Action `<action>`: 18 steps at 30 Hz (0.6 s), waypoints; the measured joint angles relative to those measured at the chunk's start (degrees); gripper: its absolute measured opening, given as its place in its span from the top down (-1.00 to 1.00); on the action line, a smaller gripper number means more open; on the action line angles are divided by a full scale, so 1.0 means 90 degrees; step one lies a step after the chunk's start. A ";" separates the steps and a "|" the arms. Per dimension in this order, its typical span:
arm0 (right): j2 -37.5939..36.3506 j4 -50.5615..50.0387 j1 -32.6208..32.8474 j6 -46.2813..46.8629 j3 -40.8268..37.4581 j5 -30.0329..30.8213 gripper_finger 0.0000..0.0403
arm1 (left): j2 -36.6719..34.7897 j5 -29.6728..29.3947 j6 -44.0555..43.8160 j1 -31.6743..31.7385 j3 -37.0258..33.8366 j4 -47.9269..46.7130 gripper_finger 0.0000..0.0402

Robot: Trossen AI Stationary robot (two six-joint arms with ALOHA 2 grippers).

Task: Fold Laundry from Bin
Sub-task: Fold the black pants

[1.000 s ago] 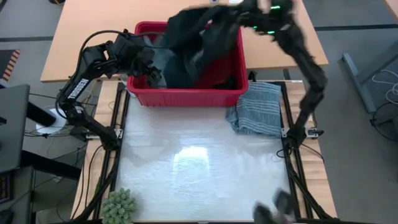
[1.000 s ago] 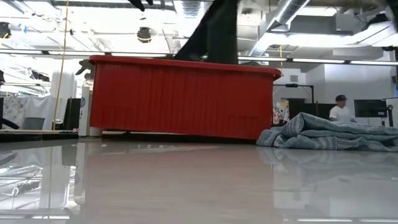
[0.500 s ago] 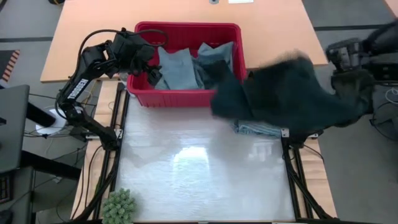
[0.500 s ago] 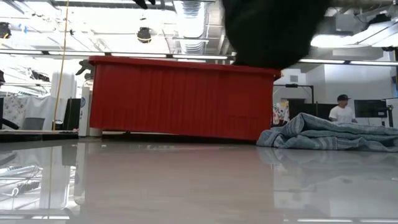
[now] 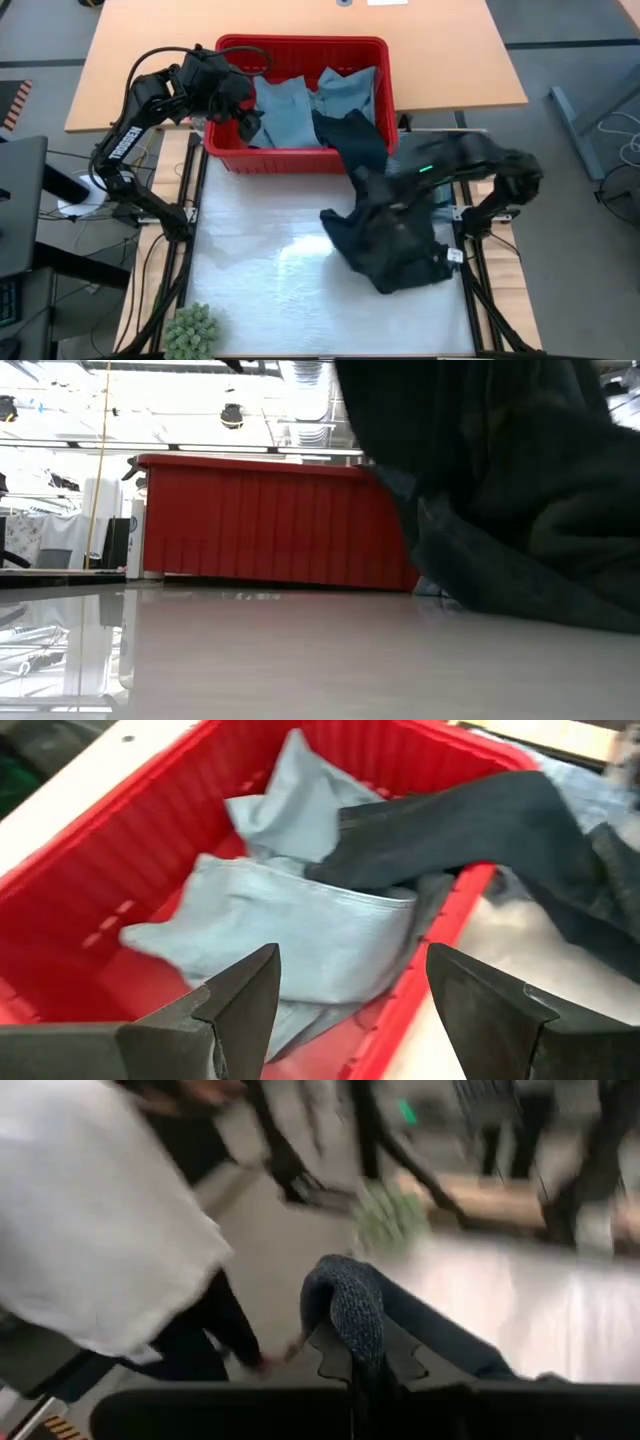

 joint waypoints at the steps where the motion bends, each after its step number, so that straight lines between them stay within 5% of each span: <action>1: 0.0181 -0.0073 -0.0008 0.0104 -0.0071 0.0035 0.85 | 0.0000 0.0095 0.0045 0.0000 0.0000 -0.0002 -0.20; 7: 0.1203 -0.0530 -0.0158 0.0929 -0.0330 -0.0012 0.54 | -0.0002 0.0873 0.0316 0.0000 0.0000 -0.0095 -0.20; 12: 0.1578 -0.0473 -0.0042 0.1930 -0.0315 -0.1601 0.23 | 0.0006 0.2281 0.0370 -0.0050 0.0000 -0.0152 -0.20; 18: 0.0923 -0.0566 0.0578 0.3148 -0.0122 -0.0890 0.09 | 0.0061 0.2766 0.0349 -0.0255 -0.0012 -0.0116 -0.20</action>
